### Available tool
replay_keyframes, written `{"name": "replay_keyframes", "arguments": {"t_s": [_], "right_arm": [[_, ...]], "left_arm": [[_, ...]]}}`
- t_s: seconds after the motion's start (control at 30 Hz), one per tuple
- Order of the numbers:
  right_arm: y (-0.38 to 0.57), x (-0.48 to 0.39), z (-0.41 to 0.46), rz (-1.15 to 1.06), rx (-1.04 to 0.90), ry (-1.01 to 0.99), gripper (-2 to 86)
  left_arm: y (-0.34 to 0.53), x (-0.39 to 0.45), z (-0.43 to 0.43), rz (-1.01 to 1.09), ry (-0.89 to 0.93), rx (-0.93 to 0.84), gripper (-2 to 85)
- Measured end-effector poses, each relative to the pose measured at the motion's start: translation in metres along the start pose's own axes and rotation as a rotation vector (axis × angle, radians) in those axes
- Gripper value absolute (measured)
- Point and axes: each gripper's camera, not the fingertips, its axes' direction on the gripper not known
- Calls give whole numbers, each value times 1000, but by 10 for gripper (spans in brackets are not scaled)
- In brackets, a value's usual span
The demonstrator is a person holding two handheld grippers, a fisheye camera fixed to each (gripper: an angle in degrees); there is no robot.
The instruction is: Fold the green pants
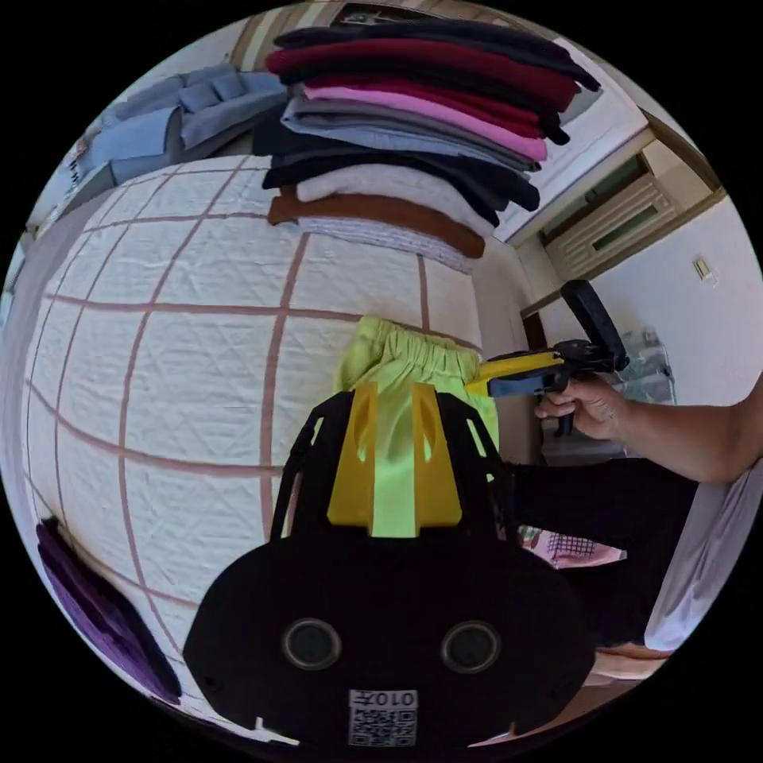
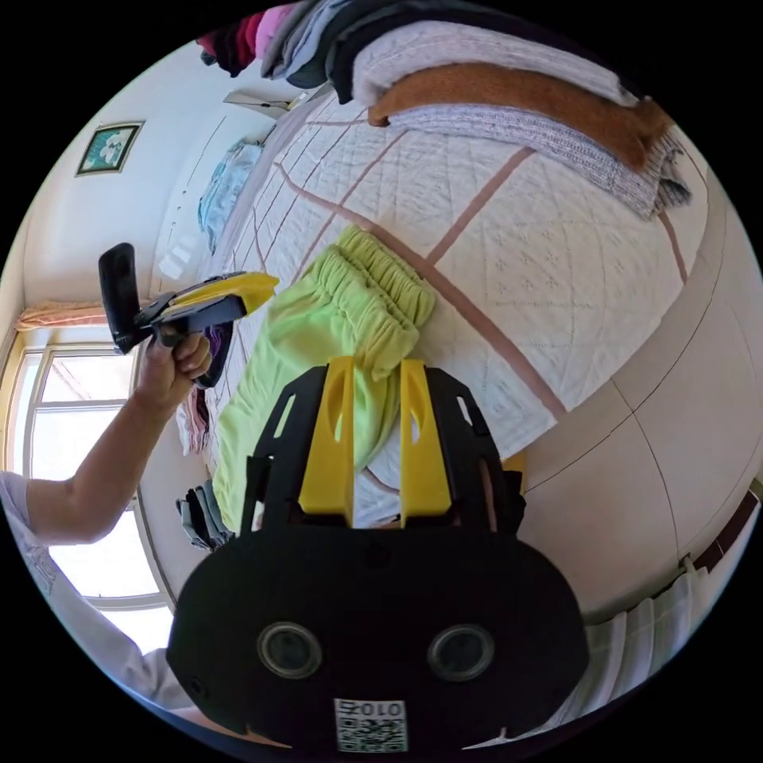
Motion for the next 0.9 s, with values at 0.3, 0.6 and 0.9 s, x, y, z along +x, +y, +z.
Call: {"name": "replay_keyframes", "arguments": {"t_s": [0.3, 0.6, 0.9], "right_arm": [[-14, -13, -27, -191, -41, 99, 58], [-11, -38, -50, -399, 23, 205, 57], [-21, -44, -65, -527, 78, 182, 55]], "left_arm": [[-1, -18, 76, 139, -10, -173, 91], [-3, -11, 92, 337, 80, -132, 88], [-2, -45, 100, 239, 295, -111, 33]]}}
